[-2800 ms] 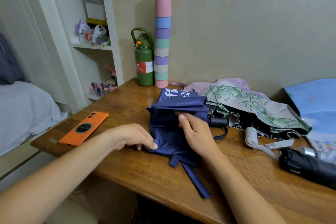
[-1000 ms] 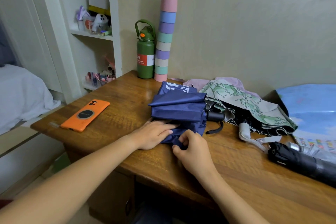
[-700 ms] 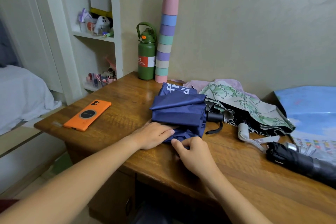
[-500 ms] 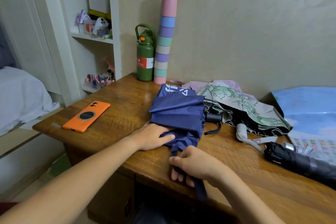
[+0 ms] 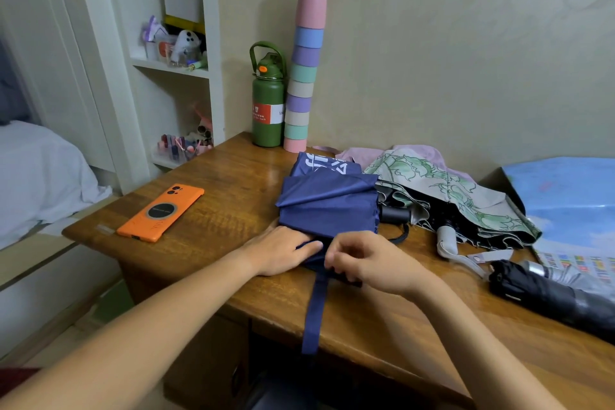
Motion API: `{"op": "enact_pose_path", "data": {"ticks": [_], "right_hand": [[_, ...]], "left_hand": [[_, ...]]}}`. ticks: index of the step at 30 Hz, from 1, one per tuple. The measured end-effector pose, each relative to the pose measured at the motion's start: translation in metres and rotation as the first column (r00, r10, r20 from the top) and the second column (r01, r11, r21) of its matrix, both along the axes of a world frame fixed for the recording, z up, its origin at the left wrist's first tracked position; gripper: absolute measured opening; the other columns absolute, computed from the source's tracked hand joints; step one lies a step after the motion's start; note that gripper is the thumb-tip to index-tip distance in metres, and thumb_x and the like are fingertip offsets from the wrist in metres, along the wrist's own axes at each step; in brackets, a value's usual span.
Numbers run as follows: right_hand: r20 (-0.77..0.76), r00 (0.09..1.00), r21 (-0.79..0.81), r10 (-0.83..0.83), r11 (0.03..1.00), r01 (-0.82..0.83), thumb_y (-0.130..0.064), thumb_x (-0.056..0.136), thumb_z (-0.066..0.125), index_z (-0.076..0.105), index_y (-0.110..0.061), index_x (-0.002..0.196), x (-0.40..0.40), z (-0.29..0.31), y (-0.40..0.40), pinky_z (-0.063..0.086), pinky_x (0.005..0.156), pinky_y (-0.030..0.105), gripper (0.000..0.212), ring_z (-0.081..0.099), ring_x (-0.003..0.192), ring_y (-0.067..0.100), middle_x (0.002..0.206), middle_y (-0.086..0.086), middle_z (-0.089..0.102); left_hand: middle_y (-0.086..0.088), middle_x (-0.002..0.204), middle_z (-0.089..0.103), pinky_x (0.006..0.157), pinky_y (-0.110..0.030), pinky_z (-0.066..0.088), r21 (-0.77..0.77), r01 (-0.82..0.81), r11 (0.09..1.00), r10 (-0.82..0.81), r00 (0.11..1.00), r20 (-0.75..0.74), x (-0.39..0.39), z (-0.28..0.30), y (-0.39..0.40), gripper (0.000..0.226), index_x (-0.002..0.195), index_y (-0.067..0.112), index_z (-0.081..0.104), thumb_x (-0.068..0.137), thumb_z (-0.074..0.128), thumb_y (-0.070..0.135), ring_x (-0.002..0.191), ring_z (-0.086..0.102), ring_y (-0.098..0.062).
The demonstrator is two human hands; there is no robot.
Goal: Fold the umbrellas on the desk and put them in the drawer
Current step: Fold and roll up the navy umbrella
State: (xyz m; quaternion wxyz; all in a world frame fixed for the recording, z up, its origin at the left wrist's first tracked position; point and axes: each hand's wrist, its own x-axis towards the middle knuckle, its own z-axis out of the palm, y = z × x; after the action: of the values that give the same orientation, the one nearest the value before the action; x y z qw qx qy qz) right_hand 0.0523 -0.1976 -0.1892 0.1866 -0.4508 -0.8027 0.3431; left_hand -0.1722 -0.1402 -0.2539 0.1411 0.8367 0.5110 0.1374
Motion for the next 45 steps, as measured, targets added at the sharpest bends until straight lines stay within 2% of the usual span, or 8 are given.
{"op": "enact_pose_path", "data": {"ticks": [3, 10, 14, 18, 22, 31, 35, 45], "right_hand": [[0.167, 0.984, 0.334, -0.066, 0.943, 0.006, -0.030, 0.095, 0.067, 0.070, -0.029, 0.098, 0.005, -0.033, 0.026, 0.051, 0.082, 0.028, 0.004, 0.061, 0.084, 0.007, 0.095, -0.009, 0.063], [0.039, 0.996, 0.381, 0.081, 0.920, -0.089, -0.051, 0.082, 0.080, 0.065, -0.031, 0.105, 0.023, -0.056, 0.039, 0.043, 0.079, 0.015, 0.034, 0.059, 0.094, 0.011, 0.103, -0.012, 0.057], [-0.031, 0.994, 0.460, 0.106, 0.884, -0.081, -0.042, 0.087, 0.078, 0.070, -0.029, 0.089, 0.023, -0.061, 0.034, 0.050, 0.082, 0.025, 0.016, 0.062, 0.092, 0.010, 0.098, -0.015, 0.059], [0.013, 0.994, 0.498, 0.107, 0.861, -0.099, -0.036, 0.088, 0.076, 0.066, -0.028, 0.082, 0.027, -0.059, 0.029, 0.047, 0.071, 0.019, 0.014, 0.060, 0.081, 0.006, 0.086, -0.017, 0.058], [0.051, 0.992, 0.458, 0.114, 0.880, -0.124, -0.030, 0.085, 0.075, 0.064, -0.027, 0.079, 0.030, -0.055, 0.025, 0.044, 0.070, 0.015, 0.013, 0.059, 0.080, 0.007, 0.084, -0.015, 0.059], [0.046, 0.999, 0.745, 0.027, 0.665, -0.052, -0.028, 0.104, 0.055, 0.064, -0.018, 0.095, 0.004, -0.054, 0.016, 0.048, 0.074, 0.034, 0.017, 0.055, 0.085, 0.017, 0.092, -0.006, 0.056], [0.102, 0.994, 0.816, 0.050, 0.567, -0.112, -0.030, 0.108, 0.048, 0.068, -0.014, 0.093, -0.016, -0.054, 0.012, 0.047, 0.069, 0.037, 0.030, 0.052, 0.077, 0.022, 0.089, 0.000, 0.057], [0.270, 0.956, 0.730, -0.112, 0.672, -0.127, -0.060, 0.090, 0.052, 0.059, -0.020, 0.094, -0.065, -0.060, 0.031, 0.041, 0.056, 0.035, 0.041, 0.062, 0.084, 0.021, 0.089, -0.004, 0.059]], "left_hand": [[0.007, 0.120, 0.069, 0.106, -0.039, 0.037, 0.006, 0.025, 1.000, -0.025, 1.000, 0.015, -0.001, 0.002, 0.000, 0.030, 0.106, 0.040, 0.064, 0.108, 0.035, 0.046, 0.116, 0.058, -0.017], [0.004, 0.156, 0.046, 0.118, -0.031, 0.027, 0.036, 0.172, 0.984, -0.161, 0.965, -0.205, -0.011, 0.020, 0.013, 0.043, 0.147, 0.033, 0.050, 0.109, 0.036, 0.049, 0.141, 0.038, -0.019], [0.002, 0.147, 0.055, 0.108, -0.024, 0.034, 0.179, 0.104, 0.978, -0.098, 0.994, -0.041, -0.014, 0.011, 0.022, 0.046, 0.140, 0.027, 0.059, 0.101, 0.055, 0.052, 0.136, 0.047, -0.019], [0.001, 0.153, 0.046, 0.114, -0.028, 0.034, 0.018, -0.067, 0.998, 0.059, 0.963, 0.264, -0.018, 0.001, 0.026, 0.051, 0.146, 0.031, 0.053, 0.099, 0.059, 0.049, 0.140, 0.043, -0.018], [0.004, 0.154, 0.042, 0.109, -0.018, 0.027, -0.031, -0.051, 0.998, 0.057, 0.961, 0.270, -0.020, 0.002, 0.027, 0.054, 0.151, 0.028, 0.047, 0.100, 0.065, 0.031, 0.140, 0.039, -0.012], [0.014, 0.125, 0.061, 0.096, 0.002, 0.034, 0.178, -0.035, 0.983, -0.050, 0.891, 0.451, -0.020, 0.000, 0.034, 0.045, 0.128, 0.014, 0.068, 0.086, 0.081, 0.007, 0.116, 0.050, 0.015], [0.007, 0.119, 0.067, 0.091, -0.001, 0.040, 0.119, -0.087, 0.989, 0.020, 0.878, 0.479, -0.025, -0.003, 0.037, 0.041, 0.125, 0.010, 0.070, 0.085, 0.073, -0.001, 0.112, 0.060, 0.001], [0.021, 0.063, 0.063, 0.059, -0.013, 0.041, 0.010, -0.256, 0.967, 0.199, 0.776, 0.598, -0.026, 0.003, 0.036, 0.034, 0.068, 0.025, 0.058, 0.072, 0.074, -0.004, 0.063, 0.055, 0.011]]}}
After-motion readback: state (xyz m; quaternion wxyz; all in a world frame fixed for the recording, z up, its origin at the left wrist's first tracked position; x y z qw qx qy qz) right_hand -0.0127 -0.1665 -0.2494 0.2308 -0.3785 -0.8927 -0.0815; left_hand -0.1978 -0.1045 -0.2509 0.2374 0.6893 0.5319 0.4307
